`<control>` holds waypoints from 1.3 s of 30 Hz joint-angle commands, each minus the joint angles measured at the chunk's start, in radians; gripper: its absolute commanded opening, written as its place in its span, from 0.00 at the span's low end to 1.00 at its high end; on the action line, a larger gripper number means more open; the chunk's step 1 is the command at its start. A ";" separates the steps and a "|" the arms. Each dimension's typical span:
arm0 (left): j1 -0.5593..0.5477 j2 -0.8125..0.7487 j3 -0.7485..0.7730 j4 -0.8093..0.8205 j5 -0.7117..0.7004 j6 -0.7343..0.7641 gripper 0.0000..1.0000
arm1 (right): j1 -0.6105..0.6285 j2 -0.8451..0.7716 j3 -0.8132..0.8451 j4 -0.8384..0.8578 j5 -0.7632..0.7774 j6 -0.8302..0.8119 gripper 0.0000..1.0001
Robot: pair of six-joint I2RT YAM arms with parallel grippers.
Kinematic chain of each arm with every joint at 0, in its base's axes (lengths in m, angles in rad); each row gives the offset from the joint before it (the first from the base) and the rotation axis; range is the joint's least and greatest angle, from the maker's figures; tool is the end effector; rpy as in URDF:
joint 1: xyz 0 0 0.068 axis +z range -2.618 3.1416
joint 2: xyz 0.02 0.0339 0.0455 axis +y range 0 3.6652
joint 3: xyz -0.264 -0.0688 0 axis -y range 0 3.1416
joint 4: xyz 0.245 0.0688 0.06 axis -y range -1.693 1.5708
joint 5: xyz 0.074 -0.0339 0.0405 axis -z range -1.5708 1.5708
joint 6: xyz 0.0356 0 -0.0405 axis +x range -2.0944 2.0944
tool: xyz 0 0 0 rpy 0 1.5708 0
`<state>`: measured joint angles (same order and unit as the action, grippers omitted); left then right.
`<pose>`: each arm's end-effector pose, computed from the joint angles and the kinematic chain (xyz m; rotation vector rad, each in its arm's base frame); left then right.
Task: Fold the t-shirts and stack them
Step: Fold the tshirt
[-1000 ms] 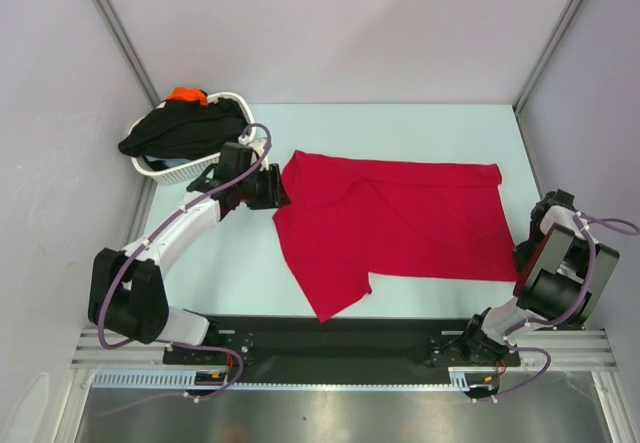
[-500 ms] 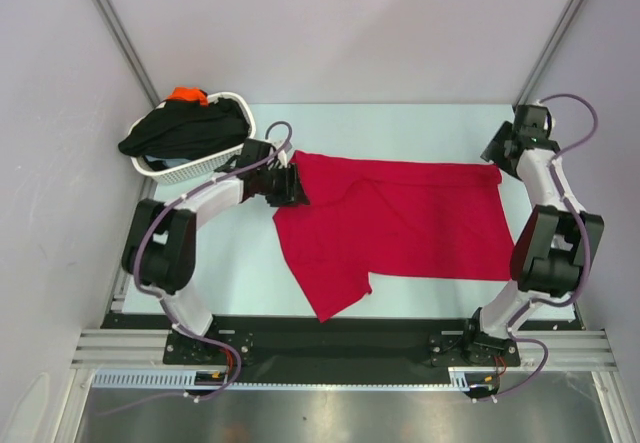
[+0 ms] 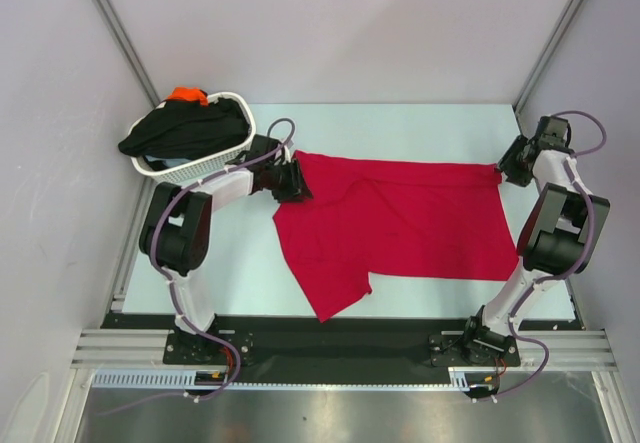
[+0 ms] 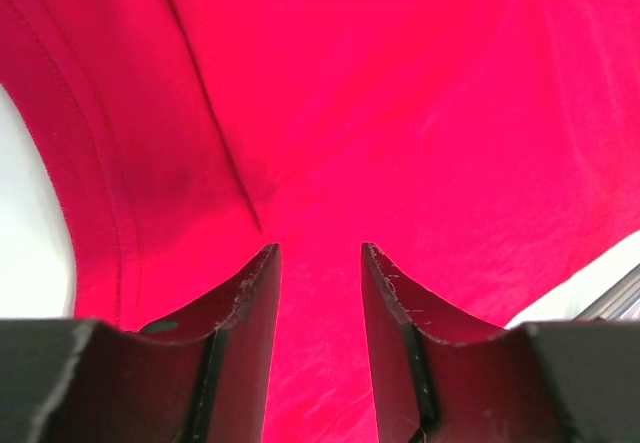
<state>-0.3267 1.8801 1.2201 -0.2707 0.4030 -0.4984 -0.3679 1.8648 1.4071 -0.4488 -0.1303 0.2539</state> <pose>0.3691 -0.1398 0.1765 -0.0474 2.5966 -0.8292 0.3844 -0.1432 0.2257 0.7025 2.3679 0.1123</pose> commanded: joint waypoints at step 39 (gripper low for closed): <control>-0.011 -0.028 0.101 0.070 -0.193 -0.089 0.00 | -0.025 0.145 0.065 0.015 0.017 0.076 0.37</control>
<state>-0.3317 1.9823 1.2839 -0.2276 0.3016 -0.6029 -0.3889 1.9694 1.4086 -0.4244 -0.1677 0.3164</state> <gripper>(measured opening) 0.009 0.395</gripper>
